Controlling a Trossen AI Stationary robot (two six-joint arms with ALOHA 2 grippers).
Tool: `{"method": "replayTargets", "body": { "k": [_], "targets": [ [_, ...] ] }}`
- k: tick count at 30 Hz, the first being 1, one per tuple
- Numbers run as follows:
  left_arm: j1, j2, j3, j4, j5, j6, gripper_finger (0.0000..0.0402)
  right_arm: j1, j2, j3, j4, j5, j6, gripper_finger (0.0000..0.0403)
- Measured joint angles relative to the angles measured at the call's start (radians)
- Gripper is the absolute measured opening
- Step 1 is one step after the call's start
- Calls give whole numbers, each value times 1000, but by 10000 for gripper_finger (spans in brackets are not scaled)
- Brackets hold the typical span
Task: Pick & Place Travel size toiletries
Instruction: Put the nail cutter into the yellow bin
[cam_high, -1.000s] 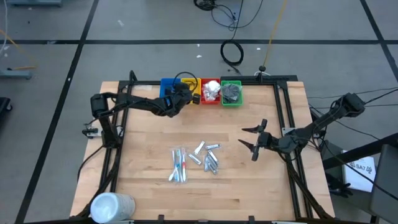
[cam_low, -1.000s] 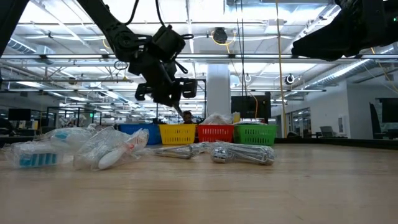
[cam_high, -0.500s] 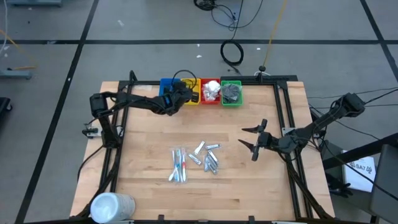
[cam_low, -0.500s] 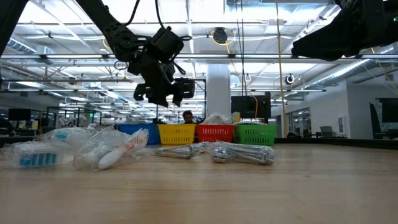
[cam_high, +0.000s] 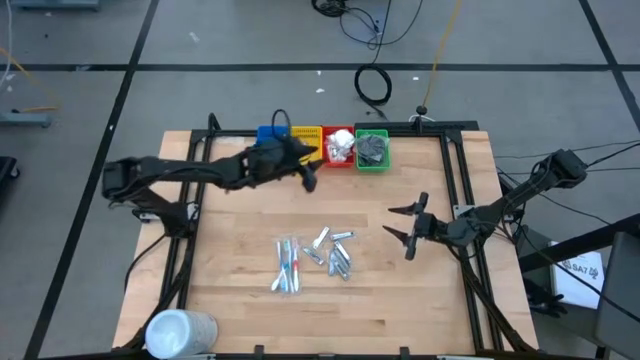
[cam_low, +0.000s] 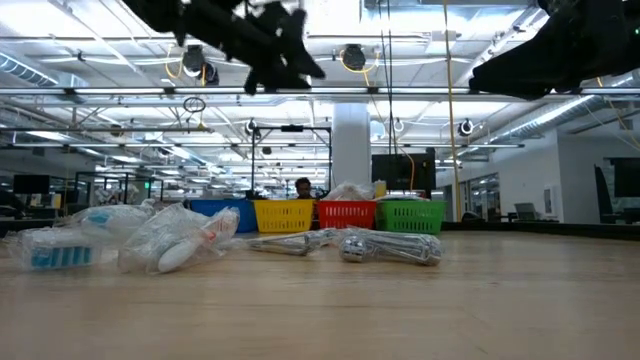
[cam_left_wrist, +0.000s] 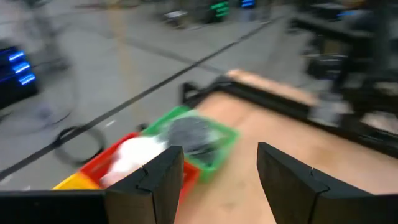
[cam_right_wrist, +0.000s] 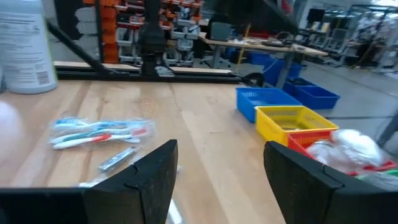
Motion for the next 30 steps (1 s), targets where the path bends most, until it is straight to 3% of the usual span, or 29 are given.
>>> {"method": "replayTargets", "body": {
  "k": [6,14,20,25,30],
  "targets": [
    [-104,-153,-126,43,19,57,202,0,3,0,-27,-54,46,226],
    [-219,-287,-445,403,-7,60,202,-41,87,1,-68,-60,130,226],
    [-253,-344,-538,470,2,55,202,-172,261,21,-13,-271,133,226],
    [-257,-345,-538,471,5,55,202,-269,461,120,6,-500,151,226],
    [-257,-345,-539,468,6,53,202,-329,644,242,-8,-641,54,226]
  ]
}}
